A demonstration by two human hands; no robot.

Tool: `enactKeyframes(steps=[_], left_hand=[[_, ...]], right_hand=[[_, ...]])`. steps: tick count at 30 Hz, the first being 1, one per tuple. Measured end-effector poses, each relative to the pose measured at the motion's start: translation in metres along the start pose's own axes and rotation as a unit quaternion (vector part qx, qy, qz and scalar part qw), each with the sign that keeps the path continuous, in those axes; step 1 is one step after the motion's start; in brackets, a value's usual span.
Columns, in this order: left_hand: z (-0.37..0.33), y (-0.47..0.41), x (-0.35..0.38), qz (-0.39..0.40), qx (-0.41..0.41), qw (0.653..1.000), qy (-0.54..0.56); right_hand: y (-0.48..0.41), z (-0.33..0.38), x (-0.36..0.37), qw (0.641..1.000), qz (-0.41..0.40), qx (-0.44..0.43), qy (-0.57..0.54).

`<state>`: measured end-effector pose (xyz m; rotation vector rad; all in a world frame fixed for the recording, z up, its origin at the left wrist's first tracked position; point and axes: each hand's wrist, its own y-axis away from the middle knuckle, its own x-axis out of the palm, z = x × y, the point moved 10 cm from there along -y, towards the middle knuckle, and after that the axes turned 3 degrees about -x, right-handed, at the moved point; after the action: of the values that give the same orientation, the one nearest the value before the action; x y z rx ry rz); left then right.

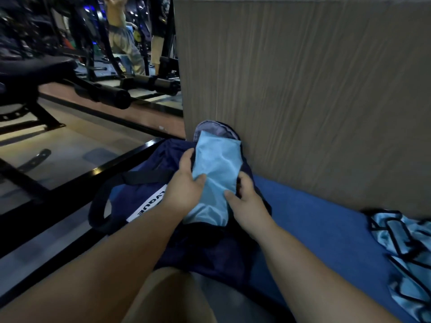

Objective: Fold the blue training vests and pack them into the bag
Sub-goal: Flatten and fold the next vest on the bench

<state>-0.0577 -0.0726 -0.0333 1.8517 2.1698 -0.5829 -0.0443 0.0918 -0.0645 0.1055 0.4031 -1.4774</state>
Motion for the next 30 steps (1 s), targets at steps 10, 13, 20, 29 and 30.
enactKeyframes(steps=[10, 13, 20, 29, 30], left_hand=[[0.08, -0.035, -0.032, 0.022, -0.09, 0.994, -0.064], [0.075, -0.036, -0.03, 0.021, -0.066, 0.993, -0.093], [0.077, -0.027, -0.034, -0.034, -0.015, 0.988, -0.152], [0.053, -0.029, -0.03, -0.068, 0.124, 0.939, -0.315], [0.047, -0.029, -0.03, -0.067, 0.13, 0.944, -0.296]], right_hand=[[-0.032, -0.012, 0.05, 0.961, 0.098, 0.048, 0.253], [-0.039, -0.011, 0.055, 0.944, 0.087, 0.049, 0.315], [-0.05, -0.018, 0.062, 0.935, 0.054, 0.089, 0.339], [-0.052, -0.048, 0.049, 0.957, 0.004, 0.214, 0.198], [-0.054, -0.051, 0.049, 0.957, 0.006, 0.218, 0.19]])
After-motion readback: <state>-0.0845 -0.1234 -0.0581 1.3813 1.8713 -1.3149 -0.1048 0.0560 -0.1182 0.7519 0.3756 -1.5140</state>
